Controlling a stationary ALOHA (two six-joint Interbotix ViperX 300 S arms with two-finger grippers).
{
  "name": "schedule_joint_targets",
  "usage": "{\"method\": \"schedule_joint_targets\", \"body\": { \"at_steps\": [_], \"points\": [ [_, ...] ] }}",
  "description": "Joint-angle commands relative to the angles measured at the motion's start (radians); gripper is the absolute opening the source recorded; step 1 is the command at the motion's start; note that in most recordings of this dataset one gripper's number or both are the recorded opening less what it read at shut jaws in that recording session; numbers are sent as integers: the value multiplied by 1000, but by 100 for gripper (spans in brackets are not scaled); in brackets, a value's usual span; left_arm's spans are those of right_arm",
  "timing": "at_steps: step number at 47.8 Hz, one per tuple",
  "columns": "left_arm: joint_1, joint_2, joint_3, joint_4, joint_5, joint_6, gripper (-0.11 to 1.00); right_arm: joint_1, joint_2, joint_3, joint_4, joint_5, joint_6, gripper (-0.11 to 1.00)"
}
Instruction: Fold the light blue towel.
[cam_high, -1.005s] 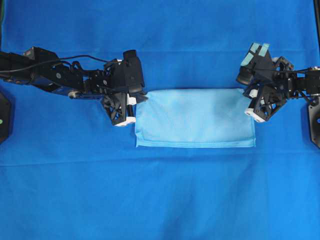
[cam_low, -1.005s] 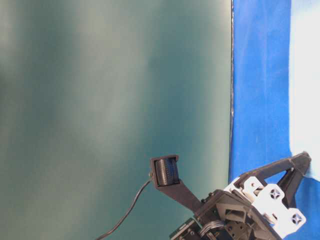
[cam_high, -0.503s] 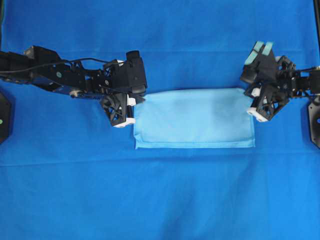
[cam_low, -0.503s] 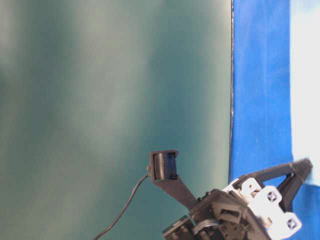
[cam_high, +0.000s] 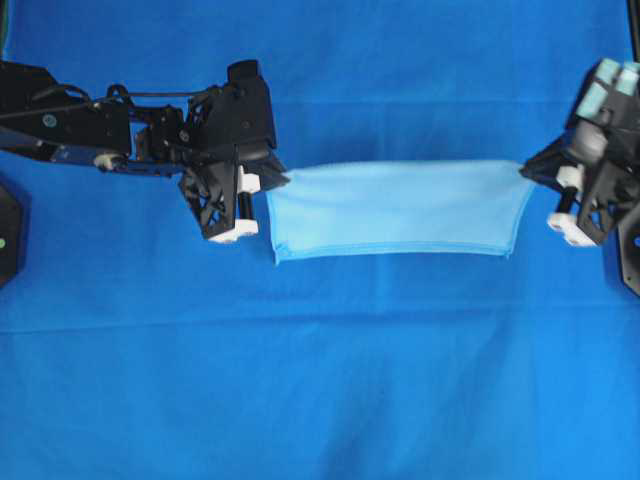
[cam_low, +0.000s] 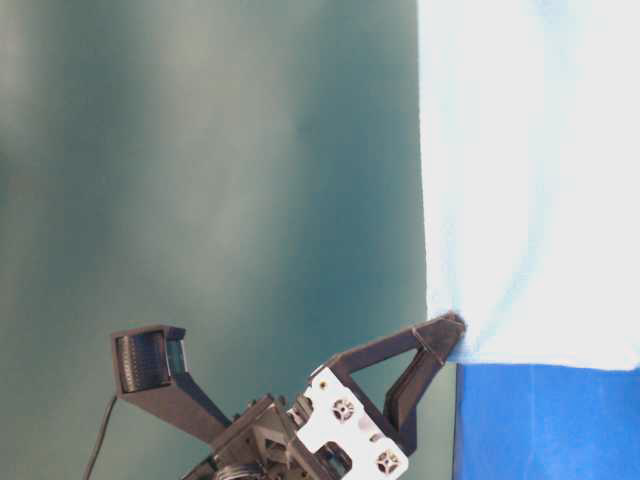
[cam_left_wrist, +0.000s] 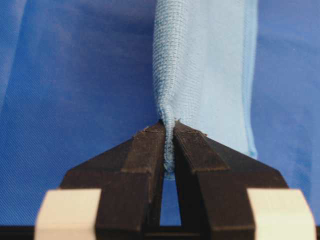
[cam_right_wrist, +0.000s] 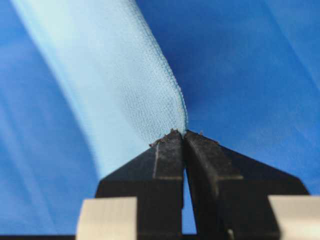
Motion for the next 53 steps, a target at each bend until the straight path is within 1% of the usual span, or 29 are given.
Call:
{"method": "schedule_joint_targets", "body": {
  "at_steps": [1,7,11,15,21,31,38,44,48,53],
  "points": [
    [-3,-20,-15,0,0,-2,2,0,2,-15,-2,6,3,2],
    [-15,-21,-14,2,0,-6,2,-5,20,-18,-9,6,3,2],
    [-32,-20,-15,2,-3,-12,2,-32,37,-20,-25,2,5,2],
    [-60,-15,-20,2,-18,-15,2,-80,52,-29,-51,-11,5,2],
    [-107,5,-48,2,-60,-15,2,-175,92,-52,-98,-55,2,2],
    [-187,78,-166,2,-123,0,2,-316,192,-129,-190,-144,-11,2],
    [-222,144,-288,2,-129,2,2,-391,296,-218,-238,-206,-14,2],
    [-245,202,-399,6,-127,6,2,-417,396,-310,-261,-247,-18,2],
    [-258,238,-459,6,-127,34,2,-417,446,-365,-265,-249,-28,2],
    [-267,261,-494,6,-126,64,2,-419,492,-413,-265,-249,-43,2]
  ]
}}
